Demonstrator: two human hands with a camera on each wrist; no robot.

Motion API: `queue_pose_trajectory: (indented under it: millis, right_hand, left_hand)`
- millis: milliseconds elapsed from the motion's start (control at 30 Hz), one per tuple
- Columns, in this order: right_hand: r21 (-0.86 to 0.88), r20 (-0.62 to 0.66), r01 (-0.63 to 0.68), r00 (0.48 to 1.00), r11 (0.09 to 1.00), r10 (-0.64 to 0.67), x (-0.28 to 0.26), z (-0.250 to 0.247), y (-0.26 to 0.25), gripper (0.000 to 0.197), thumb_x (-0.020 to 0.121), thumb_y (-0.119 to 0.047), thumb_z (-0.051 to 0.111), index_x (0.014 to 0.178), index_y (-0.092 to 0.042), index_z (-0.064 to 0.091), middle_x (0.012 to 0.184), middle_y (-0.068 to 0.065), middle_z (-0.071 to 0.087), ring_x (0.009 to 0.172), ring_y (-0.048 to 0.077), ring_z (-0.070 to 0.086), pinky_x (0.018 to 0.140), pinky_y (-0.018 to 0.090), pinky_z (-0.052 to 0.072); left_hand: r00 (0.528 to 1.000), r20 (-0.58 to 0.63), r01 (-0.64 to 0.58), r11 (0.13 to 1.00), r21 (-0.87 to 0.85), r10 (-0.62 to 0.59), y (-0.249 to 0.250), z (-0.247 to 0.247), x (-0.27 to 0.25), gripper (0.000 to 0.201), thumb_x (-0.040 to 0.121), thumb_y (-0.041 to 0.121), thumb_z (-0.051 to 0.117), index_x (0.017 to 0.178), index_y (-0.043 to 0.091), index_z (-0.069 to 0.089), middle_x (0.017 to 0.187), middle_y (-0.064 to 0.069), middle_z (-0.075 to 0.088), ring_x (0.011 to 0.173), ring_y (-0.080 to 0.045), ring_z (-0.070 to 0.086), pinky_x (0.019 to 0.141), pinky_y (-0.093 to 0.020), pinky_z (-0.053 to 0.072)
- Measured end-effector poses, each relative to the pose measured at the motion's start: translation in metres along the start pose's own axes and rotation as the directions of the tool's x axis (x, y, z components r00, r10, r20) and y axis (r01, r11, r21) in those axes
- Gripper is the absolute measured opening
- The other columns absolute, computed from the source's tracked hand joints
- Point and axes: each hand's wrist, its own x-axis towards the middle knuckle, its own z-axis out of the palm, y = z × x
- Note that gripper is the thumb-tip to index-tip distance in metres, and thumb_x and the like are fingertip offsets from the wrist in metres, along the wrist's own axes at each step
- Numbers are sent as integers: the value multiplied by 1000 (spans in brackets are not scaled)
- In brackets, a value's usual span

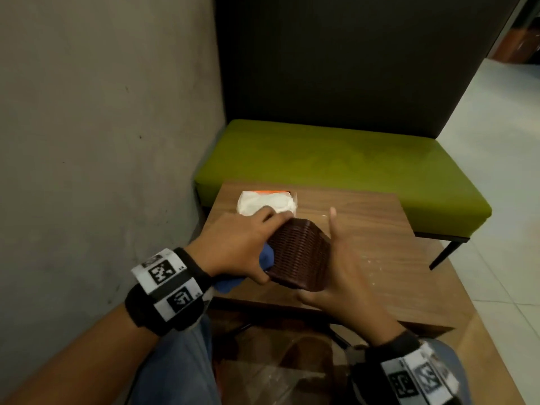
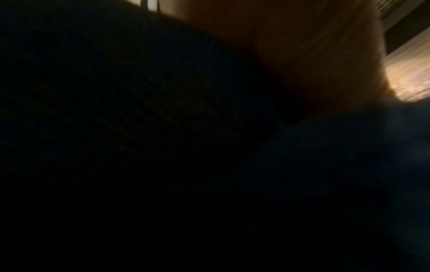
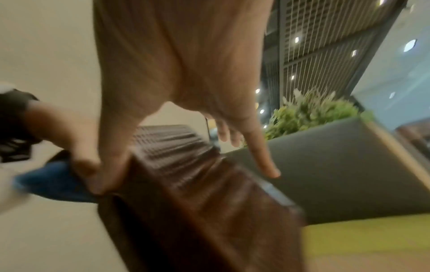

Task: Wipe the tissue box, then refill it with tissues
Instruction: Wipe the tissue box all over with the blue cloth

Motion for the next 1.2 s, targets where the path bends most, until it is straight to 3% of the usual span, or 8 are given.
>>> queue_pose_trajectory:
  millis: [167,267,333,567,733,933,1067,1200]
  right_hand:
    - [39,-136,-36,990,999,41,-2,14,-6,102,60,-54,73,140,-7,29,123,-1,42,111,17,44,91,37,46]
    - [61,-136,-61,988,996,69,-12,8,6,99,56,-46,74,137,-9,31,121,-2,42,112,20,48,90,34,47]
    - [117,-140,-60,987,991,76,-15,9,4,95,54,-43,74,134,-17,31,120,-2,45,110,18,50,88,36,51]
    - [186,-89,-81,991,979,99,-9,17,-2,77,63,-34,82,129,-14,47,119,-3,54,107,10,55,92,38,51]
    - [244,-159,-79,980,967,120,-6,17,2,79,59,-37,82,124,-15,43,115,2,53,105,17,56,85,32,49]
    - [271,-68,-77,993,959,99,-11,16,0,75,67,-43,78,125,-9,45,114,-9,52,114,-3,51,94,12,40]
    - [277,-142,-87,981,957,130,-8,19,2,80,58,-46,82,123,-17,48,117,-1,56,105,13,58,85,32,51]
    - [332,-160,-131,968,934,193,-20,9,8,96,47,-50,75,134,-28,39,128,-10,51,112,2,53,94,21,48]
  left_hand:
    - [999,14,-26,960,-279,32,1,16,4,105,52,55,79,139,37,24,131,12,43,105,-14,56,83,-36,51]
    - [967,-127,10,535,-845,-220,-13,18,0,67,58,48,81,116,40,50,121,11,55,114,-3,52,96,-26,42]
    - [834,-290,-53,455,-889,-470,-9,17,5,39,69,46,75,102,39,55,108,7,61,105,-5,58,91,-25,44]
    - [905,-424,-189,874,-448,-21,68,31,1,46,78,18,65,121,32,57,117,-2,54,106,-19,52,91,-29,44]
    - [766,-468,19,743,-669,-441,52,32,18,29,77,16,65,107,17,66,104,-7,57,96,-23,56,83,-37,46]
    - [810,-581,-360,851,-383,81,58,46,-2,29,81,12,65,110,10,65,121,-18,58,116,-31,50,103,-36,39]
    - [767,-475,-33,713,-701,-432,52,41,13,31,83,14,64,114,13,64,125,-9,58,117,-20,54,98,-35,45]
    - [817,-569,-380,829,-411,92,57,62,-22,34,91,21,56,124,13,55,134,-18,51,127,-25,49,108,-33,38]
